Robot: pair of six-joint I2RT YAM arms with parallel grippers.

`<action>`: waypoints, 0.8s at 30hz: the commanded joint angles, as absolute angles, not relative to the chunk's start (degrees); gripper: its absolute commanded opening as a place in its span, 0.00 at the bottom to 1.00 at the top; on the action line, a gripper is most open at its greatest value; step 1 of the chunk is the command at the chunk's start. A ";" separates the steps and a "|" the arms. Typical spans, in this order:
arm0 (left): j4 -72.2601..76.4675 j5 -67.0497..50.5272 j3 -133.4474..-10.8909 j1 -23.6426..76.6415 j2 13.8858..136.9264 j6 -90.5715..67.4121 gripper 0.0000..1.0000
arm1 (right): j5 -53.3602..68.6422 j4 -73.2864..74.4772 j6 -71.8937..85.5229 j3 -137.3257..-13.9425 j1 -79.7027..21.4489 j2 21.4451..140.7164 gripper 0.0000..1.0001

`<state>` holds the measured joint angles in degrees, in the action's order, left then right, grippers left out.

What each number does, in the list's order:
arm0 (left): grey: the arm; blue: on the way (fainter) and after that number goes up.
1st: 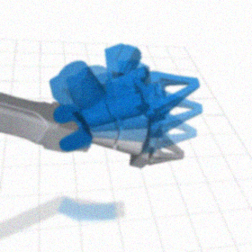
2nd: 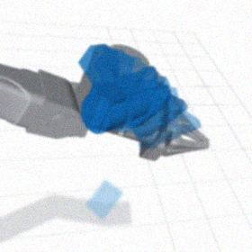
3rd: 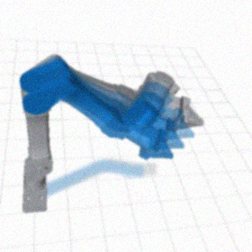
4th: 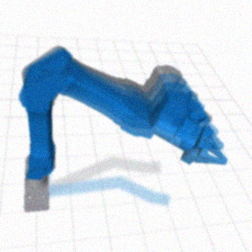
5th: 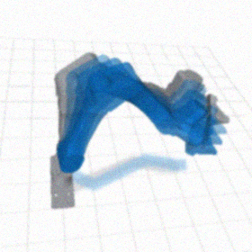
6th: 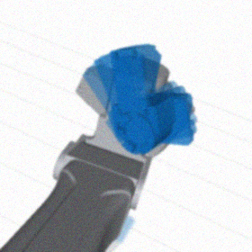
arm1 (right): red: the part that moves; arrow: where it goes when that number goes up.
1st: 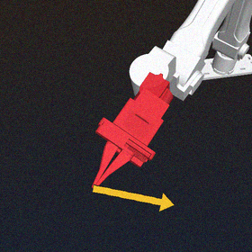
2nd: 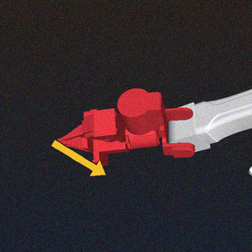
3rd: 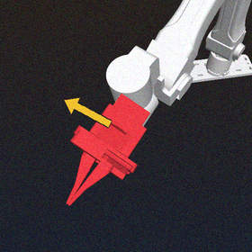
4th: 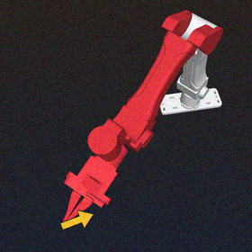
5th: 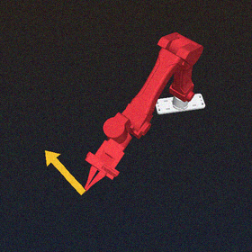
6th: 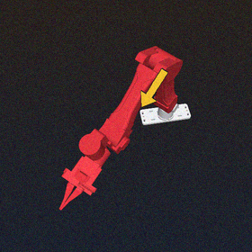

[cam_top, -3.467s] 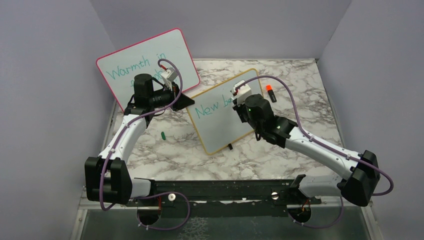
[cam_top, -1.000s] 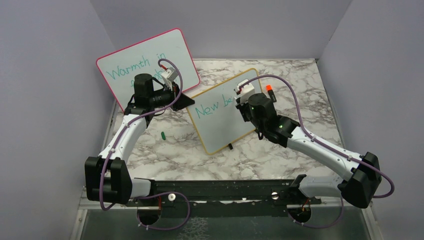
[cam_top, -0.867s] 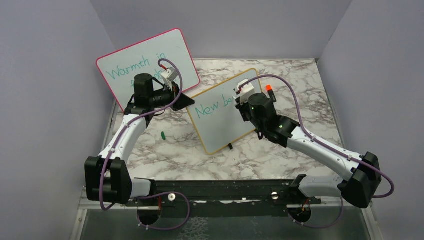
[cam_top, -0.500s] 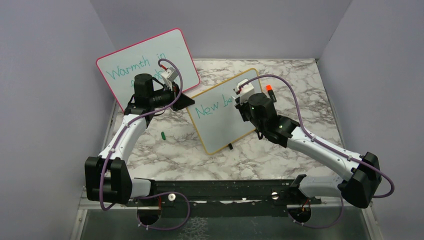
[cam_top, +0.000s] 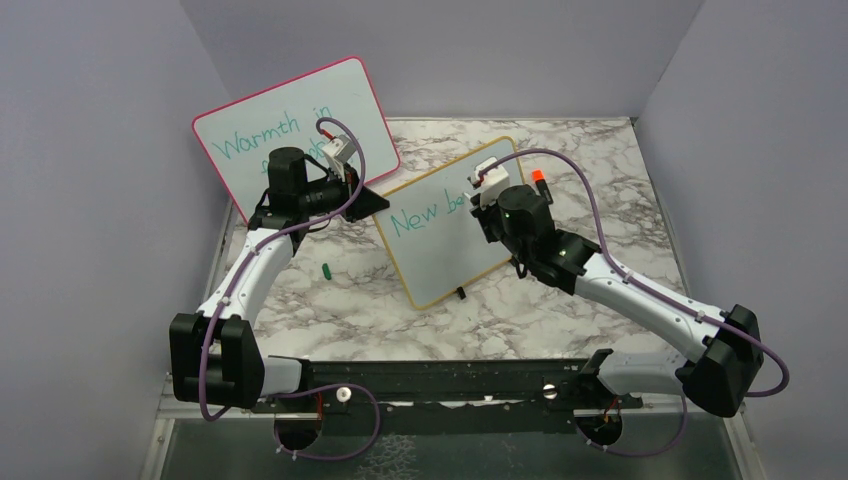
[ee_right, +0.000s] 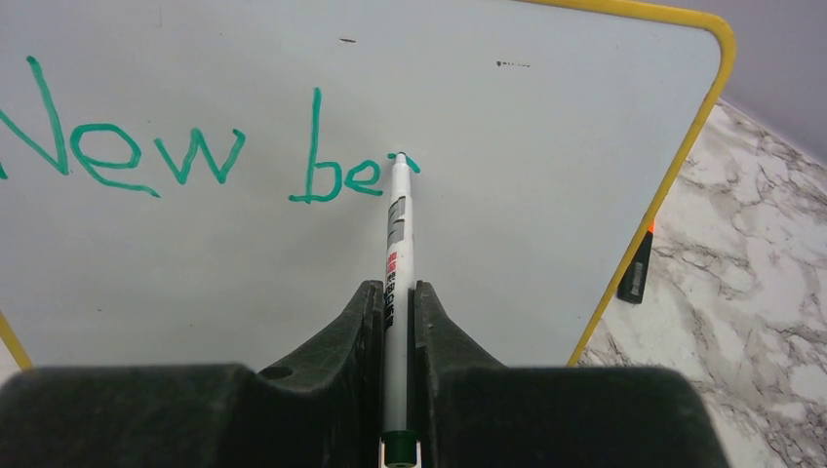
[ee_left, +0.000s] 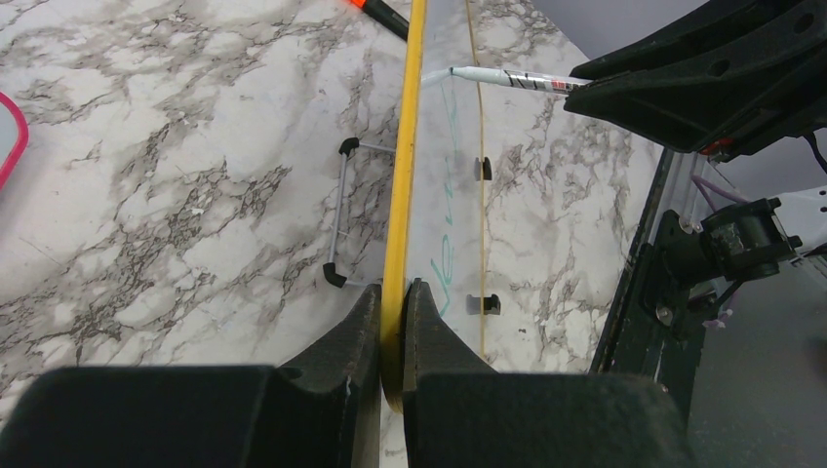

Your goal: Write a sentence on the whiteboard

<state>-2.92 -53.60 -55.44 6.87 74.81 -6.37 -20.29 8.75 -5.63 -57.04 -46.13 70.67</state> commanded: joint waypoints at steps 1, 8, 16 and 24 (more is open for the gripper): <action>-7.21 -49.05 -54.58 7.73 76.43 -1.85 0.00 | -17.15 7.88 -5.89 -57.73 -45.94 70.13 0.00; -7.18 -48.94 -54.58 7.75 76.33 -1.83 0.00 | -17.08 9.00 -5.89 -57.62 -45.90 70.14 0.00; -7.19 -48.96 -54.66 7.77 76.46 -1.85 0.00 | -17.41 10.64 -5.55 -56.85 -45.96 69.35 0.00; -7.21 -49.00 -54.62 7.74 76.47 -1.85 0.00 | -19.16 12.37 -5.13 -55.55 -45.96 68.90 0.00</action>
<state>-2.94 -53.65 -55.46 6.87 74.81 -6.37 -19.22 10.35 -5.58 -56.99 -46.04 70.04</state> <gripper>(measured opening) 0.086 0.168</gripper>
